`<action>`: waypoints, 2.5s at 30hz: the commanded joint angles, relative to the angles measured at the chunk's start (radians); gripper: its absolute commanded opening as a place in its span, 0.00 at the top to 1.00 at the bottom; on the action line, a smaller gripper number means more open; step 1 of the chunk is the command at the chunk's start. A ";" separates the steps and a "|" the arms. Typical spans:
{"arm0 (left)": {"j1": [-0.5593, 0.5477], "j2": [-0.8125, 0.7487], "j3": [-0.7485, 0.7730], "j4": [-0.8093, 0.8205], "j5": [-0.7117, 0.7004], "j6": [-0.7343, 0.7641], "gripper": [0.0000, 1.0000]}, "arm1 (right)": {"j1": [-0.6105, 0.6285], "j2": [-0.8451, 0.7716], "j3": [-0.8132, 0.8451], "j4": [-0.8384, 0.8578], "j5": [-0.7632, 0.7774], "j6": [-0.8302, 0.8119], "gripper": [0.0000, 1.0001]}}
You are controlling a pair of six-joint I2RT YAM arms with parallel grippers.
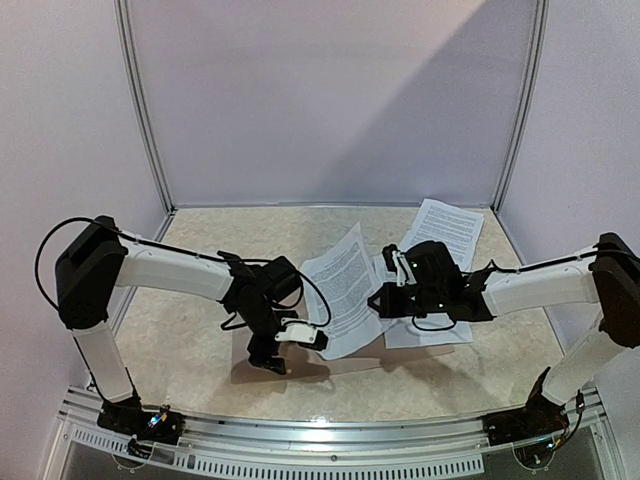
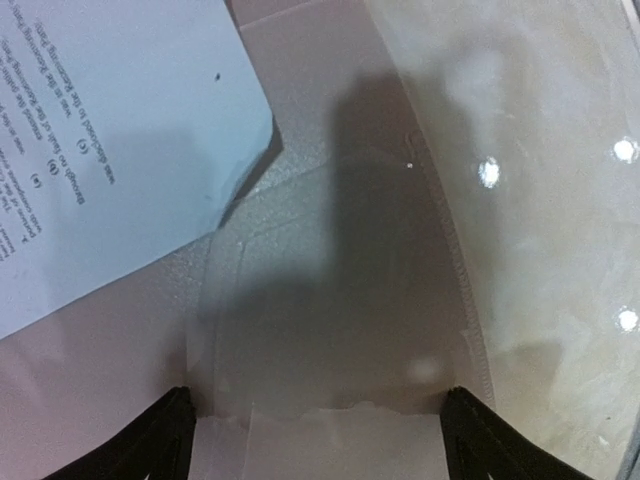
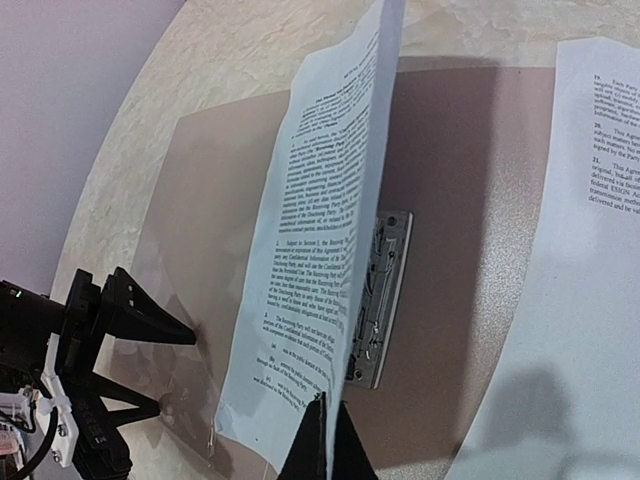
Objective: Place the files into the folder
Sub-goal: Insert the folder to form pockets on the folder.
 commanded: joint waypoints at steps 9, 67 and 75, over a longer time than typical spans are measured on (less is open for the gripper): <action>-0.022 0.054 -0.079 -0.010 0.004 0.007 0.49 | -0.010 -0.024 -0.042 0.032 -0.024 0.025 1.00; 0.320 -0.244 -0.399 0.113 -0.195 -0.070 0.41 | 0.015 0.219 -0.005 0.122 -0.163 0.282 0.96; 0.320 -0.236 -0.408 0.141 -0.158 -0.075 0.41 | 0.014 0.277 0.028 0.207 -0.119 0.354 1.00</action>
